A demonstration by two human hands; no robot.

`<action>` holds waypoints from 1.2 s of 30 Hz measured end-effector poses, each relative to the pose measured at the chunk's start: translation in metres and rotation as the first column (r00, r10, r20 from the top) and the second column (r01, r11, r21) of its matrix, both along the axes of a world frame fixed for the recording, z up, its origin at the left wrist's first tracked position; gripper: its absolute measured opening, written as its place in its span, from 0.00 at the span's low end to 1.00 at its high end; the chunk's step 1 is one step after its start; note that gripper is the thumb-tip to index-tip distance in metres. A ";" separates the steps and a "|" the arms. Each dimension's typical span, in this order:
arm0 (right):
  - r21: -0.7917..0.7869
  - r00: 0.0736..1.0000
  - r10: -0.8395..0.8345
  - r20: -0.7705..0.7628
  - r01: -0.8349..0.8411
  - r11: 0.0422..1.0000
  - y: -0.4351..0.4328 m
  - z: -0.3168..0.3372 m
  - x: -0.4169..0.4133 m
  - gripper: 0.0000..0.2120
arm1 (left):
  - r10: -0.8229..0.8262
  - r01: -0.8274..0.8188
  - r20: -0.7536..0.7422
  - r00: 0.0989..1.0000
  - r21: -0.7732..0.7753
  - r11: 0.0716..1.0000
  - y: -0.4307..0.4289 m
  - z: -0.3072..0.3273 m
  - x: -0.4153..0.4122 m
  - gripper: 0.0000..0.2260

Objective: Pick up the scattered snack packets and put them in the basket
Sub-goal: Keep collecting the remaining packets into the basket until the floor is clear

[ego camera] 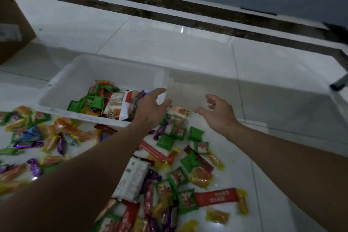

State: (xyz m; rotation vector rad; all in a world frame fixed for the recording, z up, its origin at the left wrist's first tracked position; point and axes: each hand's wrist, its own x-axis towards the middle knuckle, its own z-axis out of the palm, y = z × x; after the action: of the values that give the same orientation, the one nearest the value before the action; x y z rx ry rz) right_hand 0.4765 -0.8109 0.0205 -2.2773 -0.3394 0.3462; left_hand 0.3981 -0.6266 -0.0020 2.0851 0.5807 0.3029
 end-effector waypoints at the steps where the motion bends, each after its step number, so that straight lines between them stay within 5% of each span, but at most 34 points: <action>1: -0.001 1.000 -0.009 -0.011 0.009 1.000 -0.015 0.001 -0.001 0.34 | -0.037 0.037 -0.001 0.999 0.002 0.999 -0.014 0.002 0.002 0.19; 21: -0.150 0.901 -0.293 -0.320 0.257 0.955 -0.292 -0.064 -0.075 0.37 | -0.540 0.555 -0.206 0.816 0.022 0.831 -0.254 -0.066 0.010 0.21; 36: -0.335 0.877 -0.311 -0.365 0.188 0.923 -0.336 -0.098 -0.150 0.40 | -0.673 0.691 -0.262 0.692 -0.032 0.722 -0.306 -0.102 -0.010 0.21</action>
State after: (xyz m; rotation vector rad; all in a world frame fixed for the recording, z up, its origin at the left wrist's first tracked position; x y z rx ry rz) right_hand 0.3268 -1.1474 -0.0774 -2.4150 0.2454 0.7671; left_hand 0.3882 -0.9321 -0.1035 2.2618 -0.1072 -0.3992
